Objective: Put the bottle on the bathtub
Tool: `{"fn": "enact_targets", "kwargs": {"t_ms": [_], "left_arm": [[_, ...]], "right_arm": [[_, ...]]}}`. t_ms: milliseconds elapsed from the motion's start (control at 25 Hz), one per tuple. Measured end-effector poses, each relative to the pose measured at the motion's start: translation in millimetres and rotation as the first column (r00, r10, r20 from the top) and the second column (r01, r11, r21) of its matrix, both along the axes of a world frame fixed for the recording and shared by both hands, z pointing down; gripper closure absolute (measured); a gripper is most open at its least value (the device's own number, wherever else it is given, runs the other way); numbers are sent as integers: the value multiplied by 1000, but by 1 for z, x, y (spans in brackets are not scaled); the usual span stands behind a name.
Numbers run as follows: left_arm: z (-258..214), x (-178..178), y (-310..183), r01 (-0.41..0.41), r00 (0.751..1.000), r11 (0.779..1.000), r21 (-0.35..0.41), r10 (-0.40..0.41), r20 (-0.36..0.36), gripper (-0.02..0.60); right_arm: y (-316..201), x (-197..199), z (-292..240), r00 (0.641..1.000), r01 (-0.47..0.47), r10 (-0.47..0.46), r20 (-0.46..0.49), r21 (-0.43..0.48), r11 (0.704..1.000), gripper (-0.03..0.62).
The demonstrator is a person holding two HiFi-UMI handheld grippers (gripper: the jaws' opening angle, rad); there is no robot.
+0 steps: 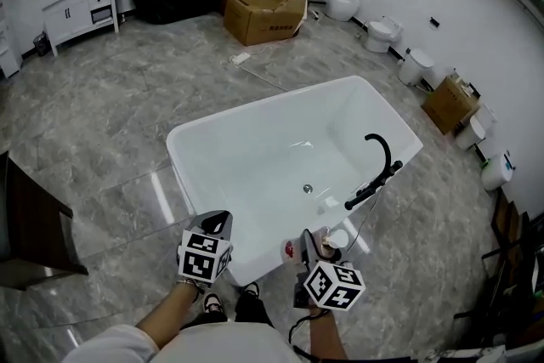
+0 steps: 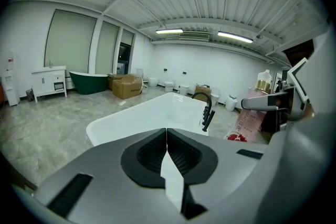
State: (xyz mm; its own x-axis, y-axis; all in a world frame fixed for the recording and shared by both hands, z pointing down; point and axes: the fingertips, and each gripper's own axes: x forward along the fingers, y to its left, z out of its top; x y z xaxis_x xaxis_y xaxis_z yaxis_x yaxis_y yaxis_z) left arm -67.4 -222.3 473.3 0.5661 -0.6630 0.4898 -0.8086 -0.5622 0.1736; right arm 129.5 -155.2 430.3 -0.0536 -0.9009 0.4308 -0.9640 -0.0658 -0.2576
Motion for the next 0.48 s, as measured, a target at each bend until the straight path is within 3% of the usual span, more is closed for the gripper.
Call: {"fn": "enact_targets", "kwargs": {"t_ms": [480], "left_arm": [[26,-4,1,21,999,998,-54,-19,32,565]], "right_arm": [[-4,-9,26,999,27,-26,29,-45,999,364]]}}
